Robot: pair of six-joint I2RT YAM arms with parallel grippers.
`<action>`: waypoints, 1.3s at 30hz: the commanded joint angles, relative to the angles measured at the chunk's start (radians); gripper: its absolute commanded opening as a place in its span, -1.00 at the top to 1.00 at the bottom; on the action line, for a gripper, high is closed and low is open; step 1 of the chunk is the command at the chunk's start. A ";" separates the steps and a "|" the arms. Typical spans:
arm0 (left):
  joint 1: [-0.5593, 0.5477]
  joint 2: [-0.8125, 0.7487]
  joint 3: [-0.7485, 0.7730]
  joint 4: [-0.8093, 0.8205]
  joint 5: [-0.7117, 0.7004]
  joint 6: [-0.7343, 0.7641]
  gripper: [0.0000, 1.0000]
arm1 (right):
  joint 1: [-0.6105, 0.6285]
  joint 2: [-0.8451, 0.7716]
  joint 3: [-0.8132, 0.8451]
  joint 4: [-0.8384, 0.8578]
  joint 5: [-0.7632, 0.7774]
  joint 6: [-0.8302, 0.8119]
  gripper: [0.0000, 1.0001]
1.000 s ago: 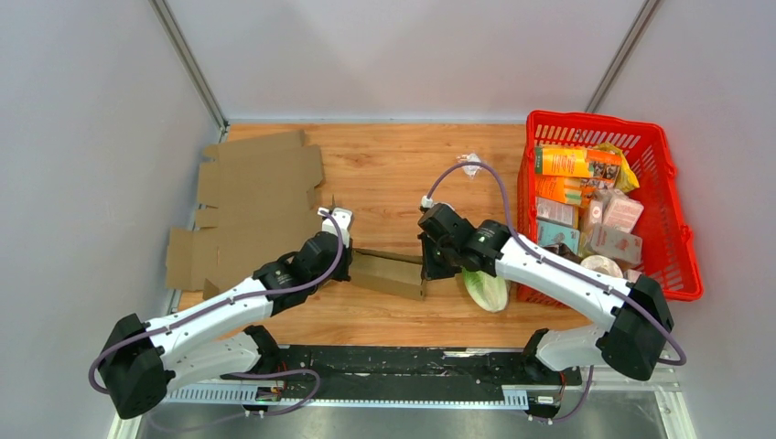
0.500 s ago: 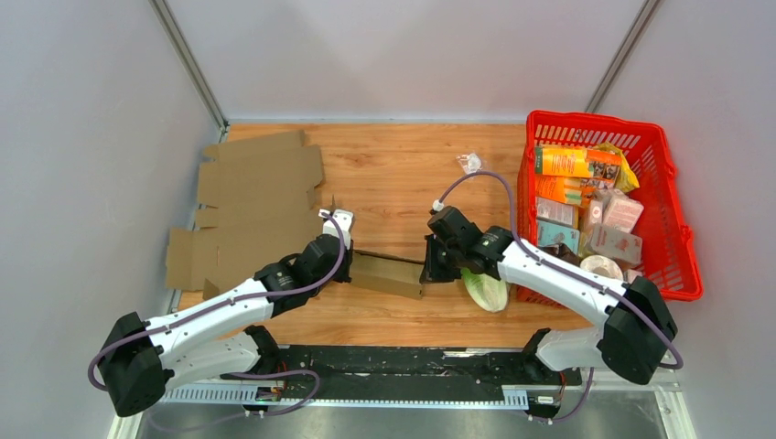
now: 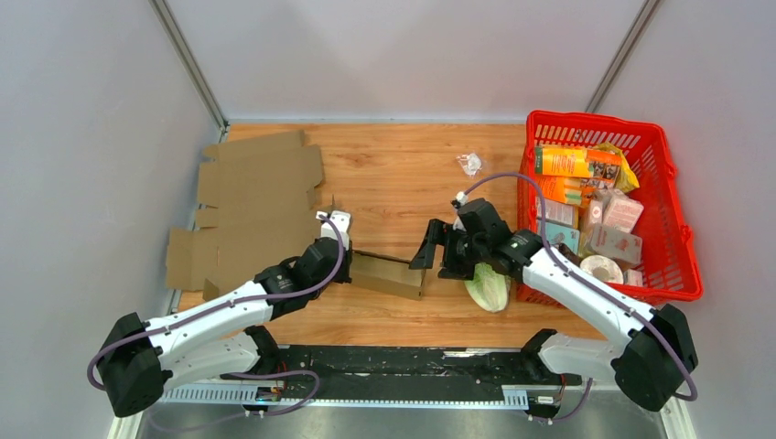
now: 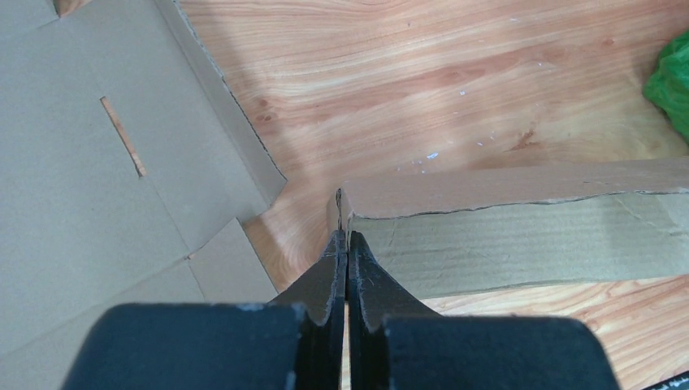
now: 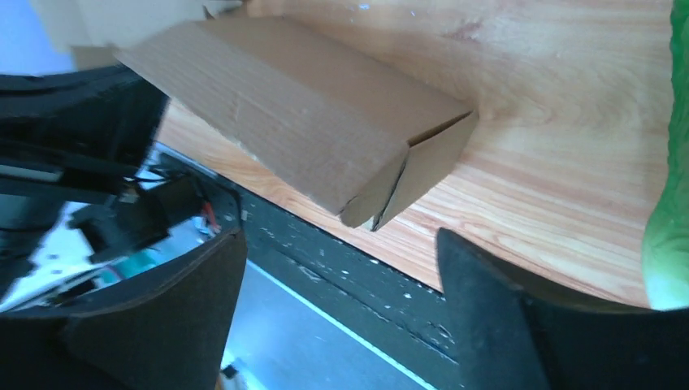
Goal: Fold the paper box
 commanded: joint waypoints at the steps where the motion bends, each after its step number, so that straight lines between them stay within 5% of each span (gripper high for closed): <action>1: -0.011 0.010 -0.007 -0.067 -0.051 -0.069 1.00 | -0.054 -0.031 -0.075 0.180 -0.186 0.325 -0.88; 5: -0.021 0.018 -0.007 -0.099 -0.111 -0.141 1.00 | -0.038 -0.037 -0.095 0.279 -0.146 0.578 -1.00; 11: -0.066 0.021 0.012 -0.151 -0.183 -0.215 1.00 | -0.008 0.012 -0.051 0.214 -0.020 0.811 -1.00; 26: -0.176 0.120 0.155 -0.311 -0.336 -0.306 1.00 | -0.001 0.142 -0.071 0.306 0.067 0.912 -1.00; 30: -0.177 0.114 0.141 -0.294 -0.327 -0.304 1.00 | 0.000 0.133 -0.111 0.327 0.085 0.935 -0.79; 33: -0.177 0.091 0.118 -0.260 -0.303 -0.284 0.88 | -0.001 0.136 -0.124 0.338 0.093 0.927 -0.73; 39: -0.177 -0.004 0.053 -0.200 -0.237 -0.235 0.31 | 0.002 0.162 -0.143 0.364 0.089 0.910 -0.43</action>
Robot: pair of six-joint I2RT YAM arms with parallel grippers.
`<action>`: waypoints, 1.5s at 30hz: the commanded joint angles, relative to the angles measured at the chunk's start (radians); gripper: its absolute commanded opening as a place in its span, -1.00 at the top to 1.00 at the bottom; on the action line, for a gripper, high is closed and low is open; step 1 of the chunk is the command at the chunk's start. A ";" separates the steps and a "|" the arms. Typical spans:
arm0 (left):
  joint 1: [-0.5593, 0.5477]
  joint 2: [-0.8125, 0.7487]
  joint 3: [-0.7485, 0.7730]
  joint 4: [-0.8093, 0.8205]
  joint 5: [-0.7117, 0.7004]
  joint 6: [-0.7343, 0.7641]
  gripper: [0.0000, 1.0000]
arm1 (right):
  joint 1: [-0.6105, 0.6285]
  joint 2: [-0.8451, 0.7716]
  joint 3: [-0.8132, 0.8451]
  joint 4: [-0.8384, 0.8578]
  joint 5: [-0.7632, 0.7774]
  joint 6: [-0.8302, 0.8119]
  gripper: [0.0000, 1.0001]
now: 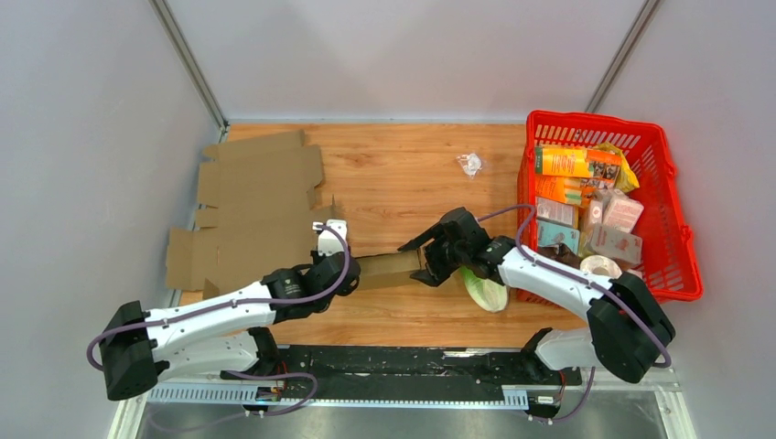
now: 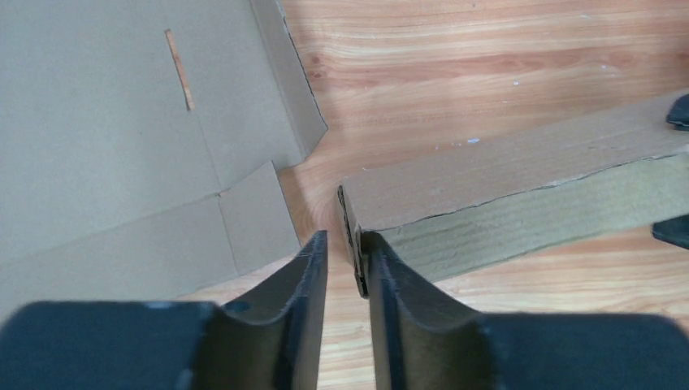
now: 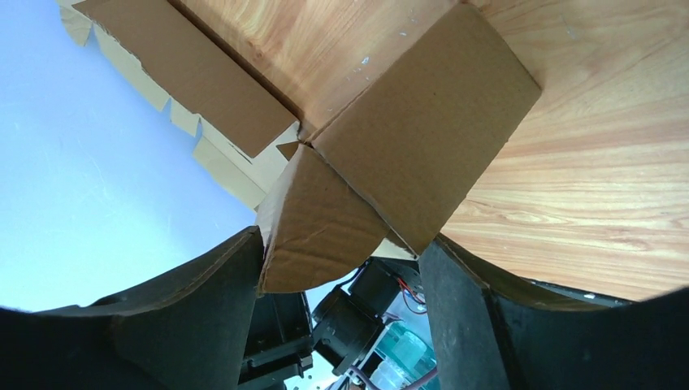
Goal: Fold the paper box
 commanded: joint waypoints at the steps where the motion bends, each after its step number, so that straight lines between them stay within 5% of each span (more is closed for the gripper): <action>1: -0.005 -0.083 -0.039 0.049 0.067 0.049 0.25 | 0.007 0.027 -0.019 0.058 0.028 0.009 -0.43; 6: -0.007 -0.161 -0.047 -0.006 0.178 0.127 0.02 | 0.009 0.041 -0.035 0.071 0.032 -0.022 -0.35; 13: 0.013 -0.277 0.091 -0.202 0.343 0.161 0.04 | 0.009 0.049 -0.046 0.077 0.037 -0.059 -0.21; 17: 0.131 -0.188 0.226 -0.230 0.546 0.169 0.40 | 0.009 0.052 -0.061 0.100 0.051 -0.076 -0.05; 21: 0.229 -0.101 0.183 -0.037 0.689 0.149 0.64 | 0.009 0.064 -0.077 0.124 0.049 -0.080 0.02; 29: 0.250 -0.065 0.032 0.115 0.670 0.094 0.81 | 0.009 0.079 -0.075 0.137 0.044 -0.122 0.26; 36: 0.280 -0.146 -0.117 0.149 0.619 0.086 0.81 | 0.007 0.079 -0.080 0.161 0.035 -0.207 0.27; 40: 0.280 -0.171 -0.168 0.167 0.619 0.081 0.82 | 0.007 0.043 -0.066 0.166 0.040 -0.478 0.13; 45: 0.280 -0.243 -0.078 0.167 0.840 0.147 0.57 | -0.008 0.029 -0.051 0.175 -0.027 -0.638 -0.07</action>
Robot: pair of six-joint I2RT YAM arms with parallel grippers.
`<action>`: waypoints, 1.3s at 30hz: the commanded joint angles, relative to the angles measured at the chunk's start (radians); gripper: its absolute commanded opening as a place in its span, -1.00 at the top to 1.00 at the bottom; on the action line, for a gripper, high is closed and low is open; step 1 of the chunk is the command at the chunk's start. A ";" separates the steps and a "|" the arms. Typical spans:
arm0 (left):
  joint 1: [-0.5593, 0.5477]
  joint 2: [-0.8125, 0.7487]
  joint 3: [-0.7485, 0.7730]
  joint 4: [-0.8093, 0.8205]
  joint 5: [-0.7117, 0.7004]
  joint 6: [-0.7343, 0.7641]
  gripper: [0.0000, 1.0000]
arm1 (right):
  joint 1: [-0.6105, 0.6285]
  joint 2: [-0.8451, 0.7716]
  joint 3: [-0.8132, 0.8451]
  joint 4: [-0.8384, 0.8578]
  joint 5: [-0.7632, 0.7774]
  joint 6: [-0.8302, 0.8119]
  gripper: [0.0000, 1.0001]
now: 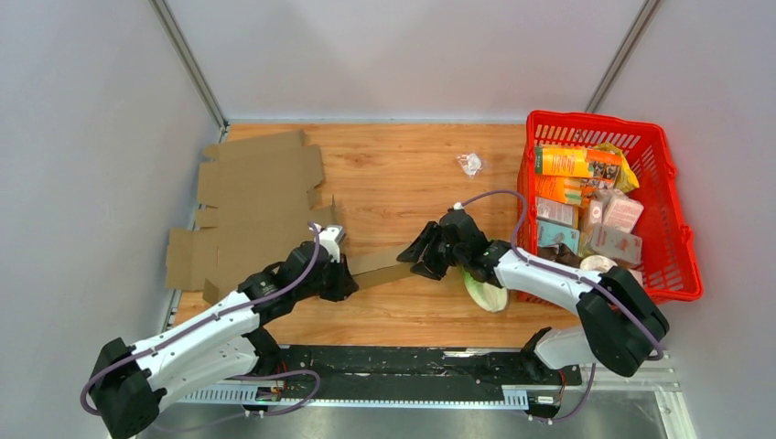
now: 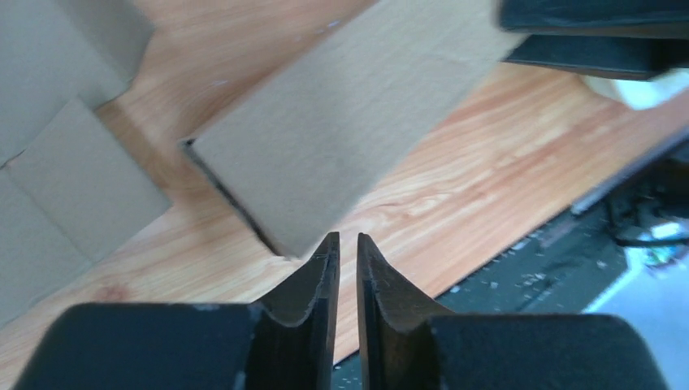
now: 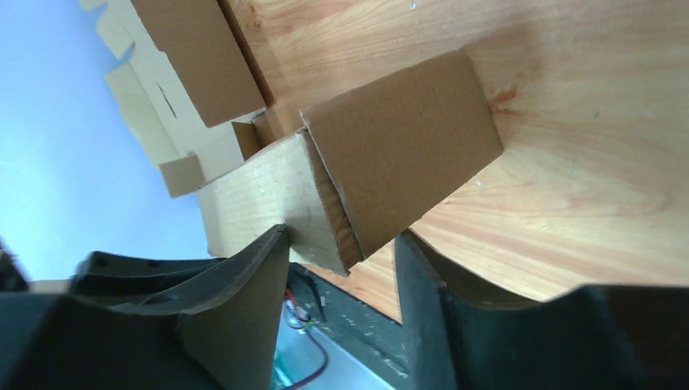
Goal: Fold the paper box
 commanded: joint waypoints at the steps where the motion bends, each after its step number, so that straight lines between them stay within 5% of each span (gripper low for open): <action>1: 0.004 -0.075 0.135 0.041 0.166 0.052 0.51 | -0.012 -0.040 0.013 -0.031 -0.033 -0.250 -0.31; 2: 0.004 -0.088 0.158 0.015 0.170 0.058 0.43 | -0.012 -0.059 0.005 -0.014 -0.042 -0.277 -0.70; 3: 0.004 -0.101 0.181 0.000 0.165 0.063 0.26 | -0.013 -0.078 0.005 -0.017 -0.041 -0.290 -0.81; 7: 0.021 -0.050 0.278 -0.040 0.190 0.102 0.24 | -0.053 -0.135 0.048 -0.070 -0.070 -0.382 -0.93; 10: 0.081 0.015 0.274 -0.053 0.188 0.095 0.48 | -0.091 -0.121 0.099 -0.106 -0.136 -0.481 -0.76; 11: 0.101 0.027 0.263 -0.039 0.205 0.078 0.58 | -0.104 -0.100 0.110 -0.106 -0.157 -0.503 -0.55; 15: 0.175 0.040 0.197 -0.001 0.197 0.070 0.64 | -0.144 0.000 0.180 -0.129 -0.304 -0.627 -0.26; 19: 0.202 0.050 0.122 0.021 0.197 0.079 0.68 | -0.148 0.098 0.237 -0.144 -0.335 -0.721 -0.11; 23: 0.202 0.043 0.027 0.048 0.182 0.043 0.73 | -0.151 0.150 0.191 -0.121 -0.343 -0.732 0.24; 30: 0.202 -0.013 -0.090 0.072 0.214 0.024 0.70 | -0.151 0.112 0.088 -0.058 -0.367 -0.739 0.31; 39: 0.201 -0.071 -0.131 0.027 0.352 0.009 0.64 | -0.151 0.030 0.054 -0.195 -0.298 -0.821 0.34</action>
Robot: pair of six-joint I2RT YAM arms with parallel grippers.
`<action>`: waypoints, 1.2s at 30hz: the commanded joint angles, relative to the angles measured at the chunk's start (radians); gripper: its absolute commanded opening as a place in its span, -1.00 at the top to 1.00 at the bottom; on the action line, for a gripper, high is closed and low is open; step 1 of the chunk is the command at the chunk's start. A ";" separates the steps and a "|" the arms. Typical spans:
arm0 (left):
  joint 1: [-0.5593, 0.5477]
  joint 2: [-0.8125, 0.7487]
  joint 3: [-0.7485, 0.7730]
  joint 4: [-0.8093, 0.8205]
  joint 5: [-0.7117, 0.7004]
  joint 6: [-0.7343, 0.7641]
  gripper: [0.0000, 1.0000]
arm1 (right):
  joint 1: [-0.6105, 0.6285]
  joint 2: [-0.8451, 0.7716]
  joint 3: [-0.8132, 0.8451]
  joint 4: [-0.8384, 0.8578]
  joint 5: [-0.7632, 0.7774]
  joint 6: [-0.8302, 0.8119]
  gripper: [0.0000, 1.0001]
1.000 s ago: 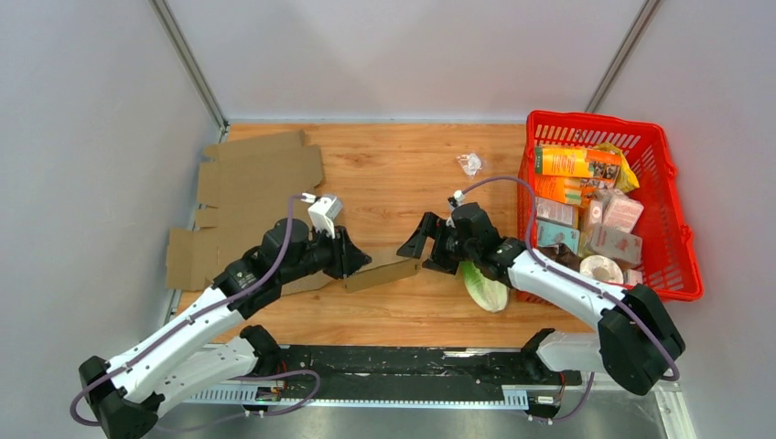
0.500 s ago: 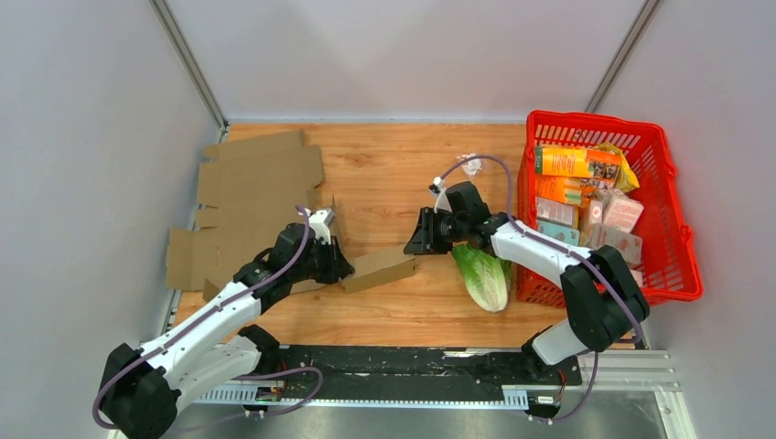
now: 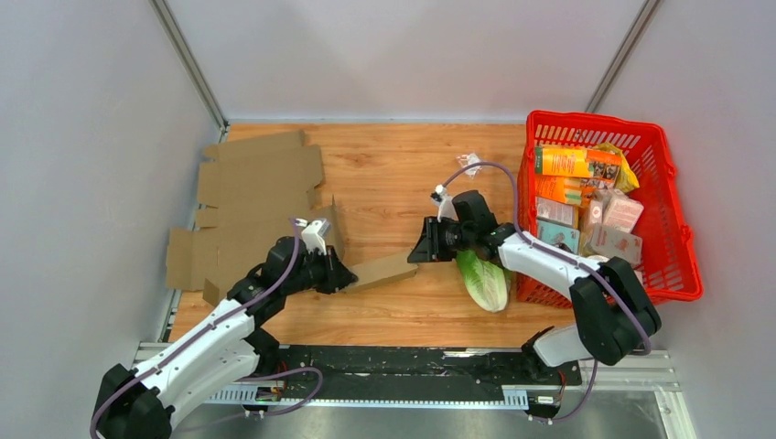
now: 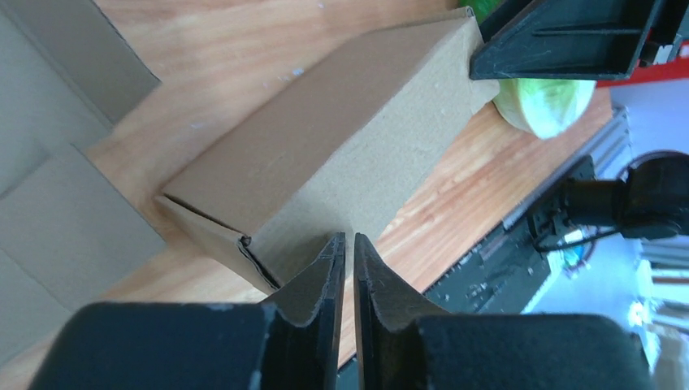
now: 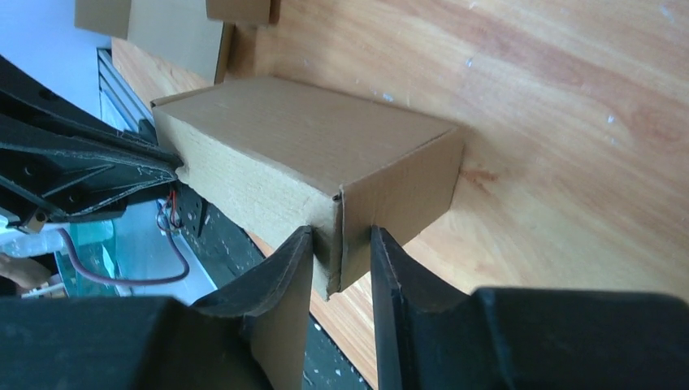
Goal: Fold the paper box
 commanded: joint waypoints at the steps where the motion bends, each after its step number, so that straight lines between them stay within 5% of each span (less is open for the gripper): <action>1: -0.002 -0.003 -0.069 -0.128 0.115 -0.009 0.64 | 0.010 -0.064 -0.053 -0.170 0.054 -0.072 0.25; 8: -0.028 -0.173 0.043 -0.276 0.161 0.000 0.09 | 0.009 -0.216 -0.054 -0.247 0.057 -0.058 -0.32; 13: -0.028 -0.112 0.265 -0.560 -0.021 0.006 -0.13 | 0.013 -0.167 0.051 -0.295 0.053 -0.040 -0.55; 16: -0.025 0.046 0.313 -0.670 -0.178 -0.058 -0.12 | 0.041 -0.074 0.118 -0.327 0.083 -0.009 -0.52; 22: -0.021 0.229 0.262 -0.516 -0.251 -0.095 -0.04 | 0.107 0.035 0.111 -0.261 0.168 0.078 -0.38; 28: -0.021 0.247 0.178 -0.265 -0.144 -0.103 -0.06 | 0.132 0.086 0.072 -0.175 0.163 0.103 -0.22; 36: -0.025 0.380 0.251 -0.161 -0.046 -0.098 0.28 | 0.133 0.052 0.091 -0.204 0.233 0.105 0.13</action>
